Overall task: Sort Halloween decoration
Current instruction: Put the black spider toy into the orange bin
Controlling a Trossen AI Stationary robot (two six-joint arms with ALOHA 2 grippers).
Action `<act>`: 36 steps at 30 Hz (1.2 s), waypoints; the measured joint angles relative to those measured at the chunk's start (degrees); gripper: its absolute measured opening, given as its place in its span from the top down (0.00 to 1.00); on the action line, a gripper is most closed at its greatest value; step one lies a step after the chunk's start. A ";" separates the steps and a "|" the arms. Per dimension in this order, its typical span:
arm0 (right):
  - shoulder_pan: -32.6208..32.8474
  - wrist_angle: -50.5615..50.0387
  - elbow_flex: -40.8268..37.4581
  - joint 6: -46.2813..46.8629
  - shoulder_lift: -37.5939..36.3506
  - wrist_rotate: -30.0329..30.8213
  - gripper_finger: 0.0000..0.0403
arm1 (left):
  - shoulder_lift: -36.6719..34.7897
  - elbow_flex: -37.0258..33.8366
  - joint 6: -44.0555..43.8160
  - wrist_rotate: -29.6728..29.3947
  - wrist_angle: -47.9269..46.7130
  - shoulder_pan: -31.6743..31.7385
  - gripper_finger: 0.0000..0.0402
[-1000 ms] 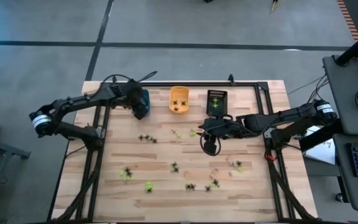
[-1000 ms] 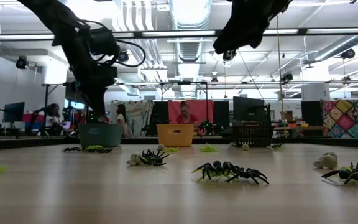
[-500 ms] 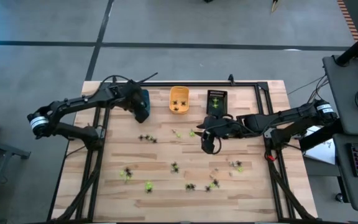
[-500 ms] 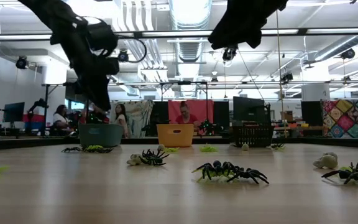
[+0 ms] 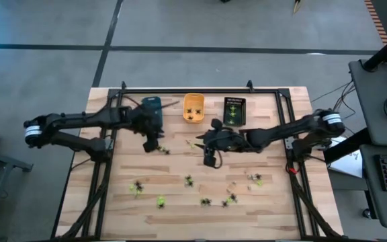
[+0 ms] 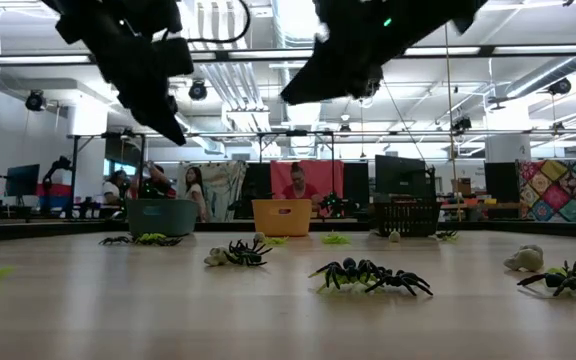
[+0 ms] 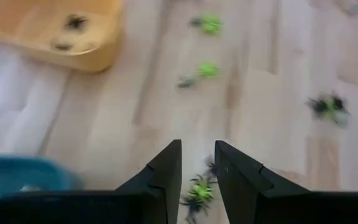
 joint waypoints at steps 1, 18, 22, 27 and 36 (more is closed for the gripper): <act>-0.63 1.47 0.02 -1.16 1.12 -0.07 0.69 | -0.02 -0.30 0.62 0.02 -0.25 -1.21 0.81; -5.95 17.98 0.09 -5.23 13.37 -10.06 0.69 | 1.31 -18.11 -7.97 -1.22 25.68 -12.20 0.81; -6.14 20.30 0.09 -3.72 15.36 -10.64 0.69 | 1.31 -23.23 -8.79 -4.19 32.13 -12.19 0.81; -6.14 24.74 0.09 -2.23 17.94 -11.18 0.69 | 1.31 -25.94 -9.67 -6.70 33.42 -12.19 0.81; -6.03 26.70 4.96 -1.83 23.13 -14.14 0.69 | 3.30 -27.30 -10.10 -6.70 37.53 -12.19 0.81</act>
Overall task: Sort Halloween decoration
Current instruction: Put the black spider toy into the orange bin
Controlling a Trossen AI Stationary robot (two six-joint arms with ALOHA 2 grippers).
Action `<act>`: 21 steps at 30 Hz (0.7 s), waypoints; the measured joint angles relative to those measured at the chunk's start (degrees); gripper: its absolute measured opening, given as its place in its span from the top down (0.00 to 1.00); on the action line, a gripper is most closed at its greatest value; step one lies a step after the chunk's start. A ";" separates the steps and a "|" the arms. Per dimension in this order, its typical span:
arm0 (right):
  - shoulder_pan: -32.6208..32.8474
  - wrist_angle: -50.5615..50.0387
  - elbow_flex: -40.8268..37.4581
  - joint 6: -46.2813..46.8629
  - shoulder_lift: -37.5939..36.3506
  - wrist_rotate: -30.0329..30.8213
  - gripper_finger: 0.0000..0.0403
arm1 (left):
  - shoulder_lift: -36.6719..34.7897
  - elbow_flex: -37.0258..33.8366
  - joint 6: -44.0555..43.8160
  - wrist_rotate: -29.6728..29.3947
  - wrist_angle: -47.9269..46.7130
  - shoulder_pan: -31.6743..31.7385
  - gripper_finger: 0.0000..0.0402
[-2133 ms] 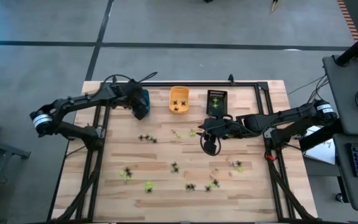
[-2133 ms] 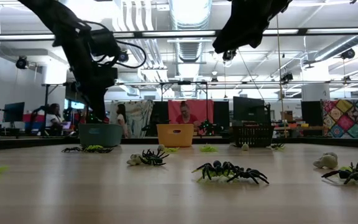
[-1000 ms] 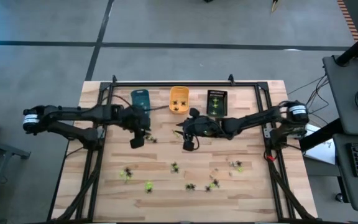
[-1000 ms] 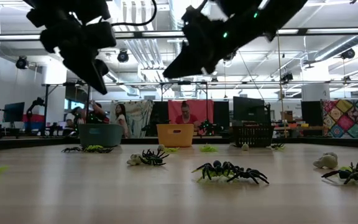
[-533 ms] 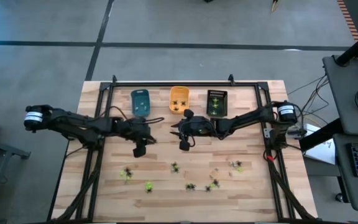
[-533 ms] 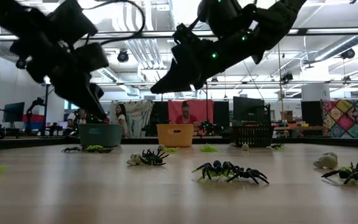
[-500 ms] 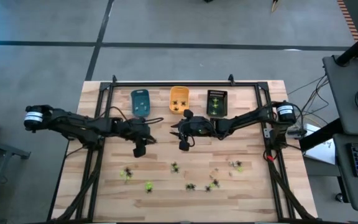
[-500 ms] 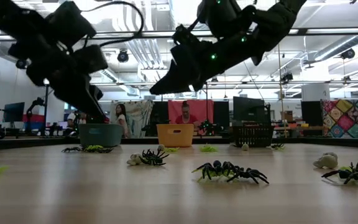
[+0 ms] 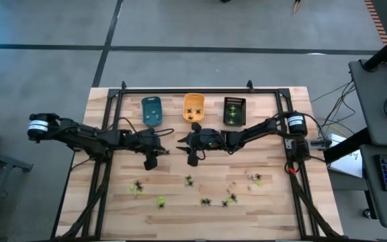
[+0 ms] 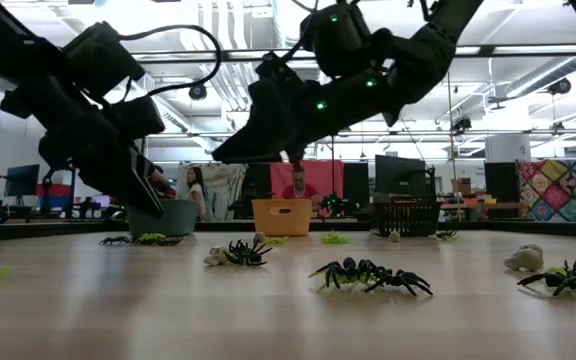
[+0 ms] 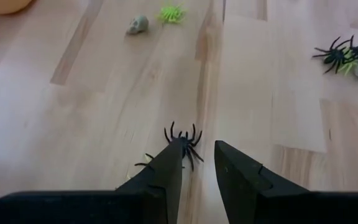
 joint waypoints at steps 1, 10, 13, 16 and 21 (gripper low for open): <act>0.00 0.12 0.82 -0.59 0.53 0.00 0.69 | 0.15 -0.06 0.03 0.02 -0.06 0.00 0.81; -0.11 -1.63 3.76 -1.79 2.22 0.15 0.69 | 3.80 -0.13 -1.68 0.08 3.79 -0.33 0.81; -0.11 -1.82 3.78 -1.74 2.22 0.13 0.69 | 5.24 -0.11 -1.57 0.03 4.64 -0.33 0.81; -0.05 -1.27 3.96 -1.69 2.55 0.15 0.69 | 6.73 -0.11 -1.44 0.03 5.09 -0.33 0.81; 0.00 -1.36 5.69 0.62 5.22 0.13 0.69 | 9.07 -0.09 -1.46 0.03 5.38 -0.35 0.81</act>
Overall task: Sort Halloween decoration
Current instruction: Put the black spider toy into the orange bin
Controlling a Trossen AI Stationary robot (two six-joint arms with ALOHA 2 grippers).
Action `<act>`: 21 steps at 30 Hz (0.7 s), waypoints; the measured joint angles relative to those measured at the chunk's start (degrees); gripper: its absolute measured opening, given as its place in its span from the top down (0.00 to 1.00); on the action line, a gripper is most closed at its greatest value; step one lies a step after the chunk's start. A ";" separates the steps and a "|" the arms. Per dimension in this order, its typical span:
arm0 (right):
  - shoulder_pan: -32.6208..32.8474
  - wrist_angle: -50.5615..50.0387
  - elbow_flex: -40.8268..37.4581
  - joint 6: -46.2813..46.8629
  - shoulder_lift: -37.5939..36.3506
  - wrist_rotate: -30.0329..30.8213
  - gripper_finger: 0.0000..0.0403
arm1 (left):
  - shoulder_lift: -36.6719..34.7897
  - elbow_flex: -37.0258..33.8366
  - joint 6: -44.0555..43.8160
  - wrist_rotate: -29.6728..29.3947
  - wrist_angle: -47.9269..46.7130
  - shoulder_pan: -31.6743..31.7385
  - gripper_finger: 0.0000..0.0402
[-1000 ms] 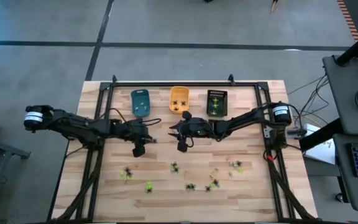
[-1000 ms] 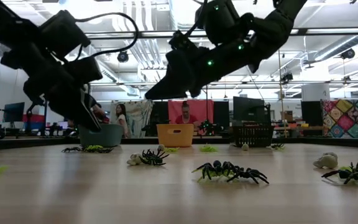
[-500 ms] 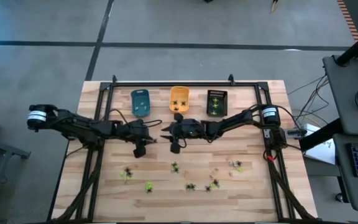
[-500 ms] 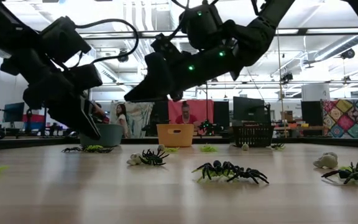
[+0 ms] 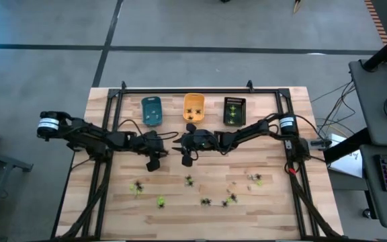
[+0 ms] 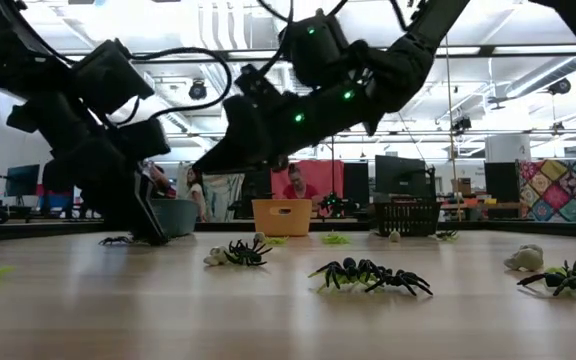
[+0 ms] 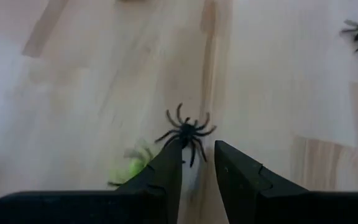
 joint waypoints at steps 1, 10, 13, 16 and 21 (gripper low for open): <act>0.00 -0.44 0.38 0.14 0.65 0.02 0.69 | 0.44 0.00 -0.01 0.00 0.18 0.00 0.81; -0.09 -2.09 2.55 4.68 2.39 -1.48 0.68 | 2.45 0.13 -0.26 -0.13 1.61 0.00 0.81; -0.09 -3.42 2.54 5.24 2.24 -1.98 0.62 | 2.31 0.13 -0.17 -0.17 1.57 0.00 0.81; -0.02 -3.50 2.53 5.22 2.35 -4.29 0.57 | 2.32 0.11 -0.11 -0.15 1.82 0.00 0.81; 0.42 -4.35 2.64 3.57 2.75 -4.22 0.52 | 2.31 0.07 -0.14 -0.15 2.00 0.00 0.81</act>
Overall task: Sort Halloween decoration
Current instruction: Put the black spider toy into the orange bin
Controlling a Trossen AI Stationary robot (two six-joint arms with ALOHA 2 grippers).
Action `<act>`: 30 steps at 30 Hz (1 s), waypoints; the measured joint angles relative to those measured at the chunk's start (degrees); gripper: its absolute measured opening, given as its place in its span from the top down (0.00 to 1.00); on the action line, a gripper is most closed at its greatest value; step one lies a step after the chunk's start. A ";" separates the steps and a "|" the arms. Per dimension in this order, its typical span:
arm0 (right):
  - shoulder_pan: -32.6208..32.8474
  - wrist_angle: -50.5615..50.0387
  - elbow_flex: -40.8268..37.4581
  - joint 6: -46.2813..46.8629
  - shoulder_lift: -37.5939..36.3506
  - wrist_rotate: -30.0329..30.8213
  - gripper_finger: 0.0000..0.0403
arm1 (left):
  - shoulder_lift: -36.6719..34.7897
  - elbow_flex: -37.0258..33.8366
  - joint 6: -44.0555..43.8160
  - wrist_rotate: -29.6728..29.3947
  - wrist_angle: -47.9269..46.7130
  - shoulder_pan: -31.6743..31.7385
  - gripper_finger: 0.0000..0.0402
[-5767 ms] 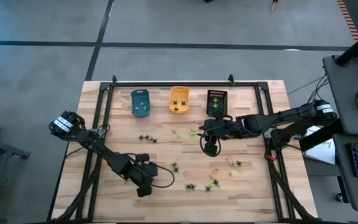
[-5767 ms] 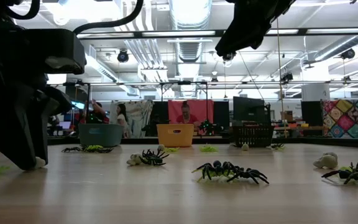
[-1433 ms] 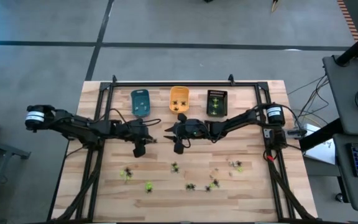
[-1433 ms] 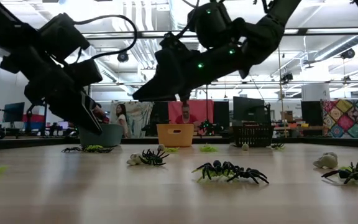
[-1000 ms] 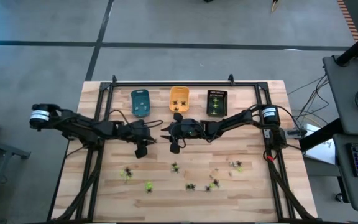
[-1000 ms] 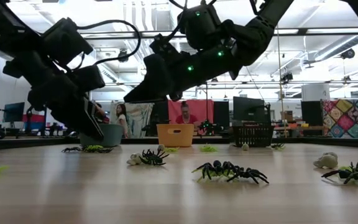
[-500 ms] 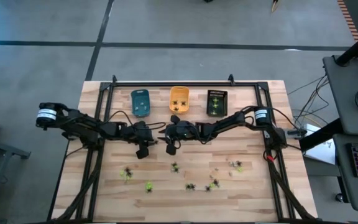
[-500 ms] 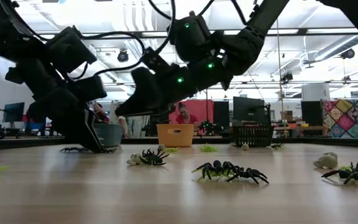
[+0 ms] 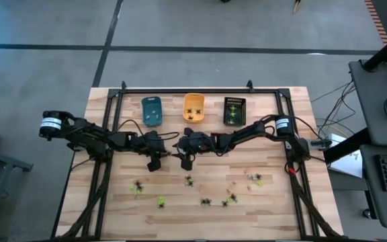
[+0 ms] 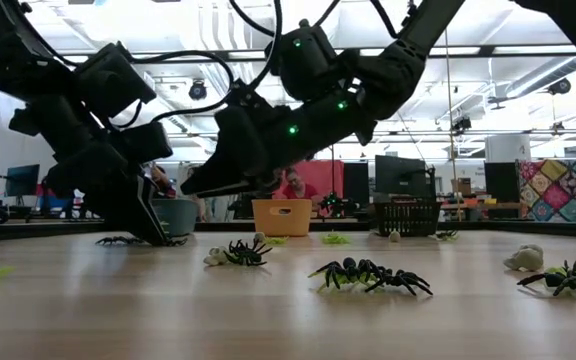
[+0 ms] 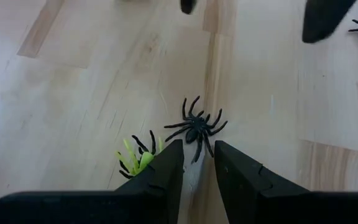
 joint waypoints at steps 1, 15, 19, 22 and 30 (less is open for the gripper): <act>0.01 0.00 0.00 -0.22 0.00 0.26 0.51 | -0.01 -0.01 -0.02 0.00 0.03 0.00 0.81; -0.01 1.17 0.12 -2.19 1.00 0.36 0.51 | 0.28 -0.07 0.03 0.00 0.79 0.00 0.81; 0.04 0.80 1.99 -1.61 4.68 0.35 0.51 | 0.28 -0.07 0.05 0.01 0.78 0.04 0.81; 0.05 -1.04 3.79 -0.40 6.32 0.35 0.51 | 0.25 -0.15 0.05 0.00 0.85 0.04 0.81; -0.03 -5.09 6.25 -0.82 6.38 0.35 0.51 | 0.25 -0.28 -0.06 -0.89 1.13 -0.02 0.81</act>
